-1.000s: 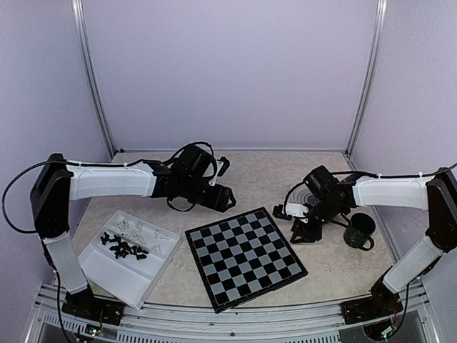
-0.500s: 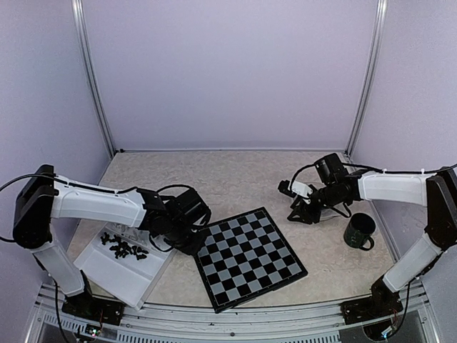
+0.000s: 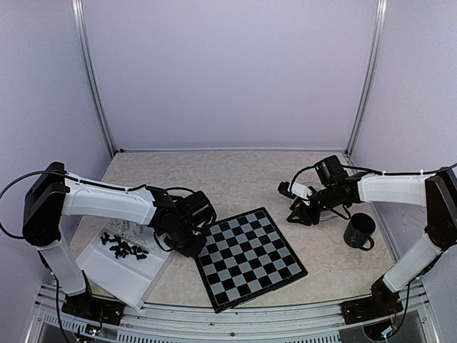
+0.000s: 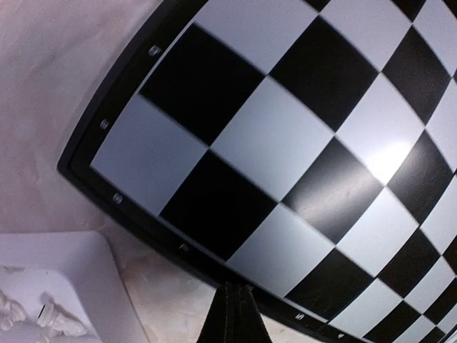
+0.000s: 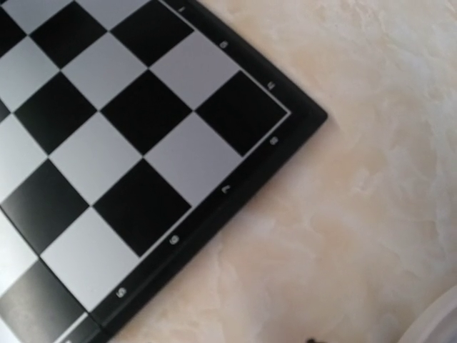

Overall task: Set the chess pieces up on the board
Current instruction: Position the chessboard at the center of the board.

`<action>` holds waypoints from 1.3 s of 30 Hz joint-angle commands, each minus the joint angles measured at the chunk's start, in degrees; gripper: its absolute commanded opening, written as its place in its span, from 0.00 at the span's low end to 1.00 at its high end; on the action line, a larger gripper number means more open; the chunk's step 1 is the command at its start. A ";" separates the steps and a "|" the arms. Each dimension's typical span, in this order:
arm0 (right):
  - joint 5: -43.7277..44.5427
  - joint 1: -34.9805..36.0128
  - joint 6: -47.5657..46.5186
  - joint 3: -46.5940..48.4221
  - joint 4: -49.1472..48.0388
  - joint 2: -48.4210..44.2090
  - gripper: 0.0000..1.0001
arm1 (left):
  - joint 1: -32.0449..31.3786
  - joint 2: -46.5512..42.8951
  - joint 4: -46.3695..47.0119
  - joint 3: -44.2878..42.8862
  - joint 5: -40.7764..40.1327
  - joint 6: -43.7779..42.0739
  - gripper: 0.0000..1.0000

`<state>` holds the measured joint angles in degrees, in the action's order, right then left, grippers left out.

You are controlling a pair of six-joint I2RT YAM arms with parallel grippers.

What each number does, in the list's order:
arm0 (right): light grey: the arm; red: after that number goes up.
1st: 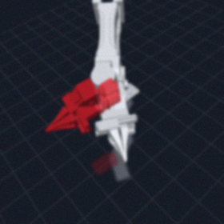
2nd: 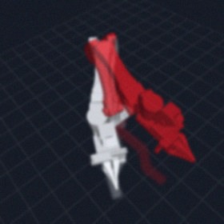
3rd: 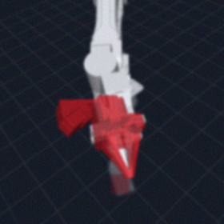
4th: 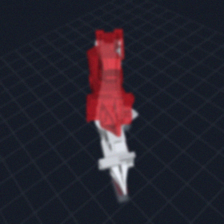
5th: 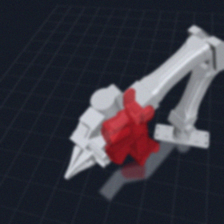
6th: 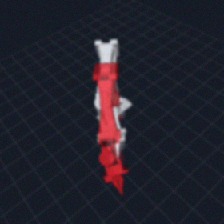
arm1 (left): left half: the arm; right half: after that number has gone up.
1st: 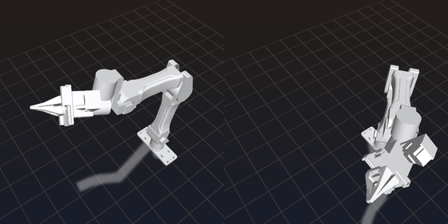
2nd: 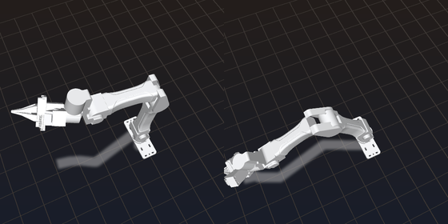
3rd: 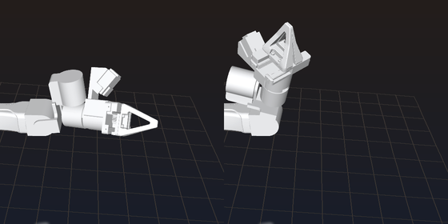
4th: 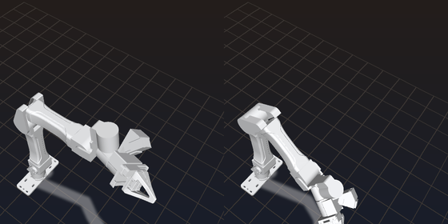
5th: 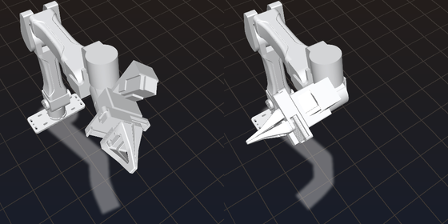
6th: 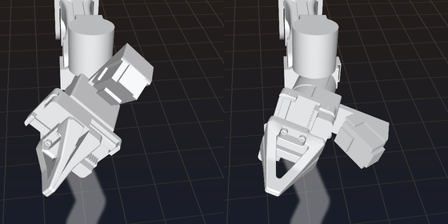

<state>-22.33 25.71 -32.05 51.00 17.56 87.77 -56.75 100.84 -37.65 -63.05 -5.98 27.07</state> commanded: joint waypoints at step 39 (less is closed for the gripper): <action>-3.17 -0.05 -0.42 0.69 -0.50 1.20 0.46 | 14.73 -32.03 -12.12 10.83 -17.06 18.91 0.52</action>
<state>-24.05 25.71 -32.10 50.74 17.15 88.14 -48.45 74.78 -43.42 -58.65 -21.43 38.52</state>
